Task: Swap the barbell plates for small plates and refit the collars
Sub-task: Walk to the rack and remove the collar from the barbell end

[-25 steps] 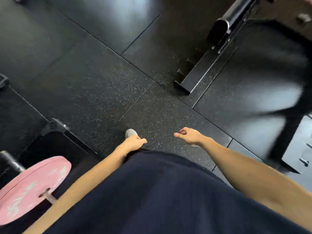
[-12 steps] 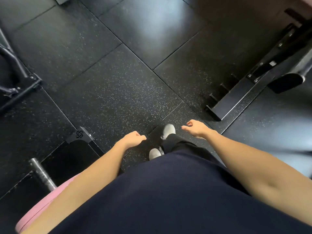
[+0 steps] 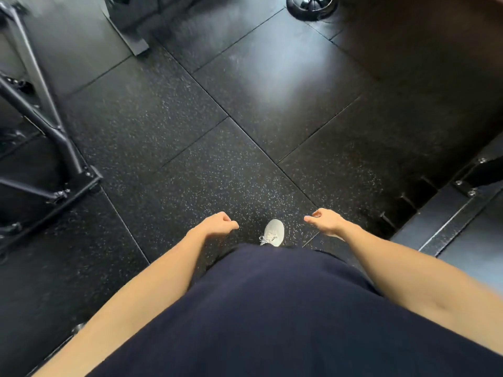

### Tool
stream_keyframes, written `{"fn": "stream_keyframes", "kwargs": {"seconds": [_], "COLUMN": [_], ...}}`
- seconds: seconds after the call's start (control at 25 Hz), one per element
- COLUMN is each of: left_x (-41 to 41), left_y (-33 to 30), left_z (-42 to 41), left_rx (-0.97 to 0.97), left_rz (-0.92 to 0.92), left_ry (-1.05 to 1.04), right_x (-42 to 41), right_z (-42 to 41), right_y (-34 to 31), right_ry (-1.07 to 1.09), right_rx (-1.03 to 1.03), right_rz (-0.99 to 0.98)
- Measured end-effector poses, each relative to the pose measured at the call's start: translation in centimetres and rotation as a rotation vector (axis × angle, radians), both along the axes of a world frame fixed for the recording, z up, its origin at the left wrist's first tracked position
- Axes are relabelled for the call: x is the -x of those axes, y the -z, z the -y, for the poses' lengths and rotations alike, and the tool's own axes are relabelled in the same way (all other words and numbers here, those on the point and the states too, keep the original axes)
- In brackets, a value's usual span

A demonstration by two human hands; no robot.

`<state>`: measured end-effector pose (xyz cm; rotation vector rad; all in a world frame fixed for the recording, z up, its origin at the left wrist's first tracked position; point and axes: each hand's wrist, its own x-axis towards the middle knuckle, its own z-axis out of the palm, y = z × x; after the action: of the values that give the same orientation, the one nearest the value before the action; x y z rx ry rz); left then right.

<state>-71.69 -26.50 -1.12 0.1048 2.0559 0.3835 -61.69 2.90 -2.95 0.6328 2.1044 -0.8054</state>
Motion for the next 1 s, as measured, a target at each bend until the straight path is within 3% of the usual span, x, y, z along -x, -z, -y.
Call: {"fn": "stream_keyframes", "kwargs": {"seconds": [0.24, 0.36, 0.56, 1.0], "left_x": [14.6, 22.0, 38.4, 67.0], "left_y": [-0.6, 0.3, 2.2, 1.2], "left_z": [-1.9, -3.7, -5.8, -18.4], "left_rx": [0.034, 0.06, -0.002, -0.037], "left_rz": [-0.048, 0.014, 0.093, -0.015], "left_ry": [0.006, 0.051, 0.107, 0.231], "right_x": [15.8, 22.4, 35.8, 57.4], "right_z": [-2.6, -3.8, -5.9, -14.5], "right_y": [-1.6, -0.8, -0.4, -1.3], "right_ry": [-0.007, 0.017, 0.142, 0.438], "right_rx": [0.008, 0.019, -0.002, -0.005], "right_rz": [-0.041, -0.014, 0.008, -0.035]}}
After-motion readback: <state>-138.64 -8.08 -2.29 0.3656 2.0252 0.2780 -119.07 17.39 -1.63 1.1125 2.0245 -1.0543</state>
